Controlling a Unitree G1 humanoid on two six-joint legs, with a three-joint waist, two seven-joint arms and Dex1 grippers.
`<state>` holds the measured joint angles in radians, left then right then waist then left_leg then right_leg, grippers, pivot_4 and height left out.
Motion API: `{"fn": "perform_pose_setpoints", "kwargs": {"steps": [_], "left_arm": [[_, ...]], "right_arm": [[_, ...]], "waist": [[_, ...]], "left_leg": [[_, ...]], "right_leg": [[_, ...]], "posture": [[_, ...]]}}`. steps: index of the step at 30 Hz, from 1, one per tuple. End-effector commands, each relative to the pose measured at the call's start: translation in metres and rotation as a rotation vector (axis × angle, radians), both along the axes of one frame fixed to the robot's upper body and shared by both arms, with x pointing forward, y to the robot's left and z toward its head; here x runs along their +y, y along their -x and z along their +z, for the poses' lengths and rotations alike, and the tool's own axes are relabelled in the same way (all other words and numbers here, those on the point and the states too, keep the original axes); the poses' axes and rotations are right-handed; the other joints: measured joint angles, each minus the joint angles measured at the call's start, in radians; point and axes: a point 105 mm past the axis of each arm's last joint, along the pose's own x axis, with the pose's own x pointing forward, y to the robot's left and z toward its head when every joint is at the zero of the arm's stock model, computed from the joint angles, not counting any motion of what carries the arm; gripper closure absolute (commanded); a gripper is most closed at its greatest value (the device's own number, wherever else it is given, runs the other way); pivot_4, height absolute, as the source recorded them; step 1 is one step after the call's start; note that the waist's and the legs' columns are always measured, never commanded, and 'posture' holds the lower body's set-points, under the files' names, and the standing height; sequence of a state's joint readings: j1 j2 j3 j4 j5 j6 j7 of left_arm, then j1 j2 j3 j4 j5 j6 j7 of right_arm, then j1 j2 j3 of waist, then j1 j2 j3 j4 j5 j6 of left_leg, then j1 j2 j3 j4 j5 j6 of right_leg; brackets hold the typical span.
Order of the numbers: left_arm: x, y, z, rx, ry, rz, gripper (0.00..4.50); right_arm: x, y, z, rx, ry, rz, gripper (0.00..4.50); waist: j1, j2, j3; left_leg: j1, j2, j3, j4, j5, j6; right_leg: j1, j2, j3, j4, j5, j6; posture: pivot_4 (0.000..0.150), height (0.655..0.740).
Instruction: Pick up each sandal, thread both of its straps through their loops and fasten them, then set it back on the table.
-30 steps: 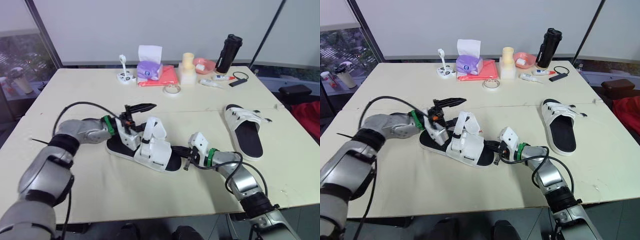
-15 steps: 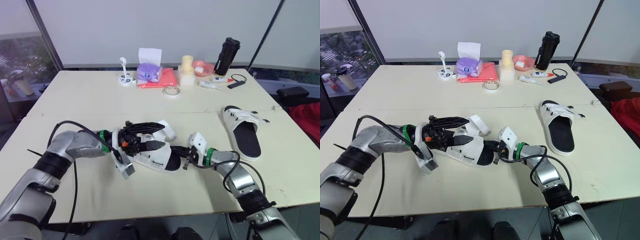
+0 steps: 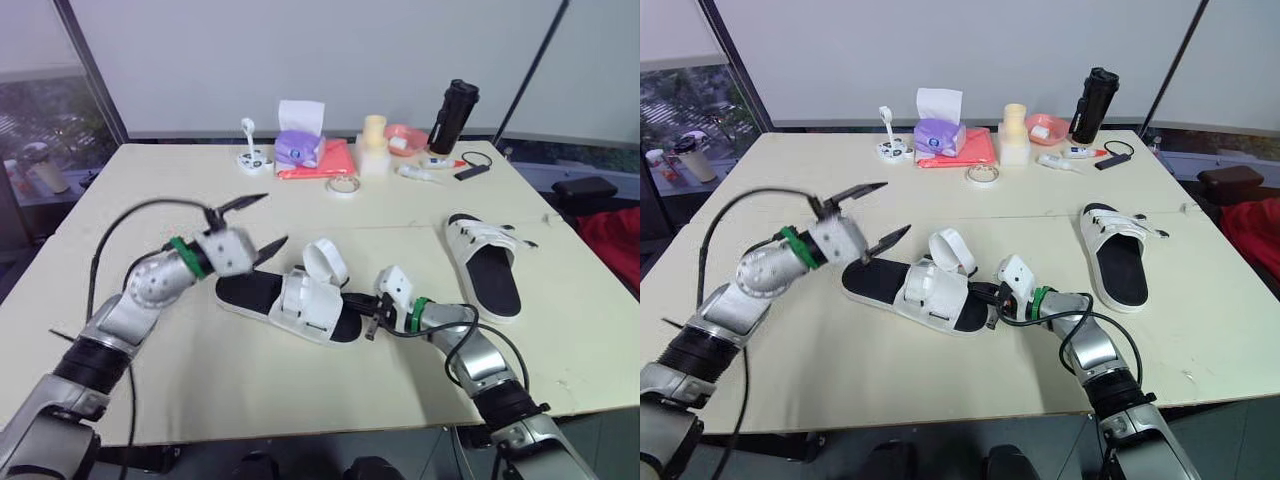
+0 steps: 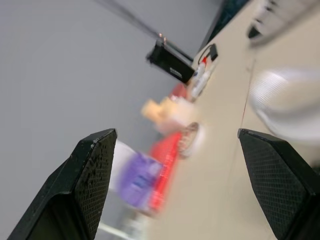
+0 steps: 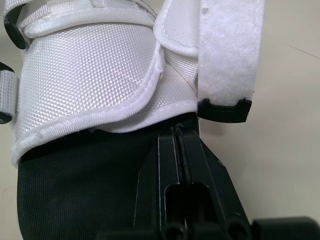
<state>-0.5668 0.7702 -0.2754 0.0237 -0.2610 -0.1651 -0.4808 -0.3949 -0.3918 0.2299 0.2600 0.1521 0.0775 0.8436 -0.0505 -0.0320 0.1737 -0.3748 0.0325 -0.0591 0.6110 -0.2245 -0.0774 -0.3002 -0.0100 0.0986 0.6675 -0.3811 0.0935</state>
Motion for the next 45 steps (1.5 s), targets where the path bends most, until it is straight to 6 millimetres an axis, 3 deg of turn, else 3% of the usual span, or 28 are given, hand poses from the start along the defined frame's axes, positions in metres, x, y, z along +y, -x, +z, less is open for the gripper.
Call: {"fn": "perform_pose_setpoints", "kwargs": {"steps": [1, 3, 6, 8, 11, 19, 26, 34, 41, 45], "left_arm": [[-0.012, 0.009, 0.028, 0.352, 0.281, -0.076, 0.48], [-0.023, 0.024, 0.031, 0.669, 0.441, -0.187, 0.48], [-0.028, 0.051, 0.042, 0.929, 0.524, -0.351, 0.48], [-0.025, 0.058, 0.041, 1.005, 0.546, -0.373, 0.48], [-0.023, 0.056, 0.022, 1.079, 0.568, -0.309, 0.48], [-0.044, 0.052, -0.018, 1.163, 0.58, -0.244, 0.48], [-0.06, 0.029, -0.037, 1.173, 0.598, -0.18, 0.48], [-0.067, 0.016, -0.038, 1.12, 0.576, -0.162, 0.48], [-0.099, 0.006, -0.033, 1.151, 0.574, -0.237, 0.48], [-0.102, -0.003, -0.038, 1.165, 0.589, -0.192, 1.76]], "right_arm": [[-0.02, 0.014, -0.061, 0.206, 0.134, -0.065, 4.5], [-0.02, 0.014, -0.061, 0.207, 0.135, -0.064, 4.5], [-0.02, 0.014, -0.061, 0.208, 0.136, -0.06, 4.5], [-0.02, 0.013, -0.061, 0.208, 0.139, -0.06, 4.5], [-0.02, 0.011, -0.06, 0.206, 0.139, -0.06, 4.5], [-0.016, 0.012, -0.06, 0.205, 0.133, -0.056, 4.5], [-0.019, 0.011, -0.057, 0.198, 0.135, -0.065, 4.5], [-0.021, 0.012, -0.057, 0.194, 0.137, -0.072, 4.5], [-0.019, 0.009, -0.056, 0.182, 0.144, -0.079, 4.5], [-0.021, 0.009, -0.055, 0.179, 0.146, -0.088, 4.5]], "waist": [[-0.001, 0.0, 0.0], [-0.003, 0.0, 0.001], [-0.008, 0.0, 0.001], [-0.011, 0.0, 0.001], [-0.014, 0.0, 0.001], [-0.012, -0.001, 0.001], [-0.012, -0.001, 0.001], [-0.013, -0.001, 0.001], [-0.013, -0.001, 0.001], [-0.018, 0.0, 0.001]], "left_leg": [[0.0, 0.0, 0.0, 0.0, 0.0, 0.0], [0.0, 0.0, -0.002, 0.0, 0.0, 0.0], [0.0, 0.0, -0.003, 0.0, 0.0, 0.0], [0.0, -0.001, -0.003, 0.0, 0.0, 0.0], [0.0, -0.001, -0.003, 0.0, 0.0, 0.0], [0.001, -0.001, -0.003, 0.001, 0.0, 0.0], [0.0, -0.002, -0.002, 0.0, 0.0, 0.0], [0.0, -0.003, -0.002, 0.0, 0.0, -0.001], [0.0, -0.003, -0.002, 0.0, 0.0, -0.001], [-0.001, -0.003, -0.002, -0.001, 0.0, -0.001]], "right_leg": [[0.0, 0.0, 0.0, 0.0, 0.0, 0.0], [0.0, 0.0, -0.001, 0.0, 0.0, 0.0], [0.0, 0.0, 0.0, -0.001, 0.0, 0.001], [0.0, 0.0, 0.0, -0.001, 0.0, 0.001], [0.0, 0.0, 0.0, -0.002, 0.0, 0.001], [-0.001, 0.0, 0.001, -0.004, 0.0, 0.0], [-0.001, 0.0, 0.002, -0.004, 0.0, 0.0], [-0.002, 0.0, 0.002, -0.006, 0.0, 0.001], [-0.002, 0.0, 0.002, -0.01, 0.0, 0.001], [0.0, 0.0, 0.002, -0.011, 0.0, 0.001]], "posture": [[0.15, 0.74], [0.15, 0.74], [0.15, 0.74], [0.15, 0.74], [0.15, 0.74], [0.15, 0.74], [0.15, 0.74], [0.15, 0.74], [0.15, 0.74], [0.15, 0.74]]}}
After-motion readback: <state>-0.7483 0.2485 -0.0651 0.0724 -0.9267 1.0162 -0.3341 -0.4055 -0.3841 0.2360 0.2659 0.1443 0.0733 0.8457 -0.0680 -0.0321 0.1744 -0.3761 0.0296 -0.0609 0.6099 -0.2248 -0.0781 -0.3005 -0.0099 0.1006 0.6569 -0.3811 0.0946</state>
